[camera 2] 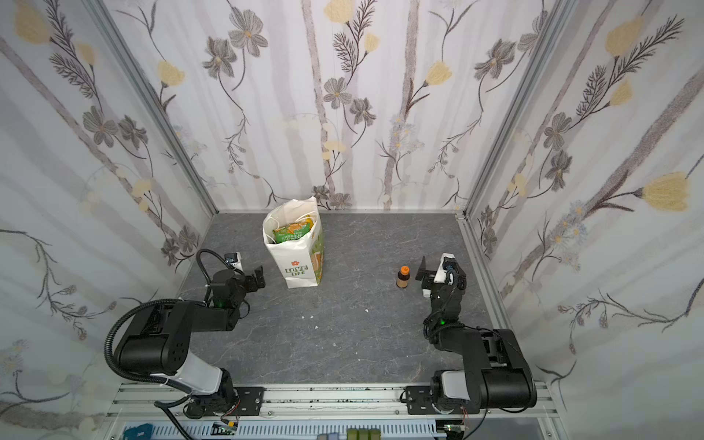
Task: Take the snacks out of the paper bag
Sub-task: 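Raise both arms and move both grippers toward the paper bag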
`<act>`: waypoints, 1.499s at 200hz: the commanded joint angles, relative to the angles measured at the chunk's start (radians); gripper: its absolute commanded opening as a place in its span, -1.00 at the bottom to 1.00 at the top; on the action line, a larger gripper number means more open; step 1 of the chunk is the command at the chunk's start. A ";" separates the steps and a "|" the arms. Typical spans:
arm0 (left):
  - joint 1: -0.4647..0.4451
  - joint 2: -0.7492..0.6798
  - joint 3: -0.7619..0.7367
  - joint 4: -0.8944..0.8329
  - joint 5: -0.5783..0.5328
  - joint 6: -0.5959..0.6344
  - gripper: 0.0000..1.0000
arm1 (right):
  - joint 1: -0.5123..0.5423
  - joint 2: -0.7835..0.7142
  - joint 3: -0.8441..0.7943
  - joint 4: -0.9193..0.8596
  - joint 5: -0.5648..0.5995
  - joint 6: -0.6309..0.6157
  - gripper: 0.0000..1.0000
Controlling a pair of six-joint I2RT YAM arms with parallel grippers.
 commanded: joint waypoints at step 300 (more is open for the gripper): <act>0.003 -0.490 0.141 -0.639 -0.155 -0.139 1.00 | 0.306 -0.385 0.919 -1.507 -0.283 0.670 0.94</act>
